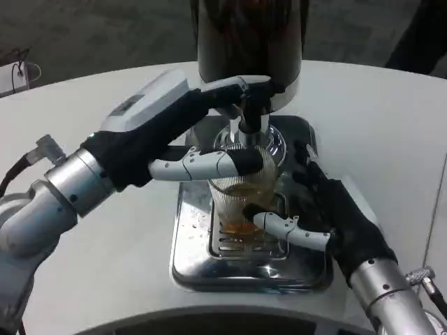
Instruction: Grasp the cup under the faucet to collect the drink, then remove the cup.
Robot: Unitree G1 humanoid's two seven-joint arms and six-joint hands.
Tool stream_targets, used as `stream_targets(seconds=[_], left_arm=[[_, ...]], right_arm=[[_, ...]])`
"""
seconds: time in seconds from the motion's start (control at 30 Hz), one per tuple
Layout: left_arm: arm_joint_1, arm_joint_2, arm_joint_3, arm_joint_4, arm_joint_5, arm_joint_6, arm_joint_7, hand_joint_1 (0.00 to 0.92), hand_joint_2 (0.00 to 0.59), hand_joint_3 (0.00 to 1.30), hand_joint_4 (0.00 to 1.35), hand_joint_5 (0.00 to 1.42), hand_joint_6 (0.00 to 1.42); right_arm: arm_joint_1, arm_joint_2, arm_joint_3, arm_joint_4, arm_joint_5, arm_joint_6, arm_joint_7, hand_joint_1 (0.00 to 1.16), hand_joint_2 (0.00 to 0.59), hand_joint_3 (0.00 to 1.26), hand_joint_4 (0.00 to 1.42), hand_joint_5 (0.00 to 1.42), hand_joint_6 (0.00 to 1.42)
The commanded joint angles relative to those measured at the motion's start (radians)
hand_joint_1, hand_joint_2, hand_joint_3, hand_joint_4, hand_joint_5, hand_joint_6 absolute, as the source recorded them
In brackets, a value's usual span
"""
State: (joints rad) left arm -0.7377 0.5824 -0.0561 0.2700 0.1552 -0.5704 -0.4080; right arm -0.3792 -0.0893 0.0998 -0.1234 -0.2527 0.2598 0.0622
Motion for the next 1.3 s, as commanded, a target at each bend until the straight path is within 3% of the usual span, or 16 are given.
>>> stream_targets(seconds=[0.03,0.33,0.47,1.03,1.3], left_arm=[[0.039,-0.018,0.046,0.025,-0.025,-0.027,0.047,0.0,0.086,0.24,0.2,0.3,0.37],[0.071,-0.047,0.114,0.018,-0.064,-0.05,0.094,0.0,0.084,0.27,0.24,0.35,0.41],[0.106,-0.039,0.144,-0.005,-0.072,-0.036,0.109,0.0,0.083,0.31,0.28,0.39,0.44],[0.408,0.026,0.24,-0.158,-0.007,0.068,0.131,0.0,0.083,0.3,0.27,0.37,0.42],[0.536,0.014,0.261,-0.29,0.067,0.139,0.167,0.0,0.084,0.24,0.17,0.27,0.33]], right_arm=[[0.004,0.0,0.005,0.024,0.014,-0.005,0.004,0.82,0.21,0.0,0.0,0.07,0.06],[-0.005,0.003,0.005,0.047,0.02,-0.018,0.004,0.81,0.218,0.0,0.0,0.09,0.1],[-0.013,0.006,0.01,0.061,0.023,-0.031,0.007,0.81,0.218,0.0,0.01,0.1,0.1],[-0.043,0.017,0.037,0.104,0.045,-0.07,0.02,0.8,0.216,0.0,0.04,0.12,0.13],[-0.054,0.024,0.049,0.135,0.054,-0.087,0.017,0.8,0.218,0.0,0.04,0.12,0.13]])
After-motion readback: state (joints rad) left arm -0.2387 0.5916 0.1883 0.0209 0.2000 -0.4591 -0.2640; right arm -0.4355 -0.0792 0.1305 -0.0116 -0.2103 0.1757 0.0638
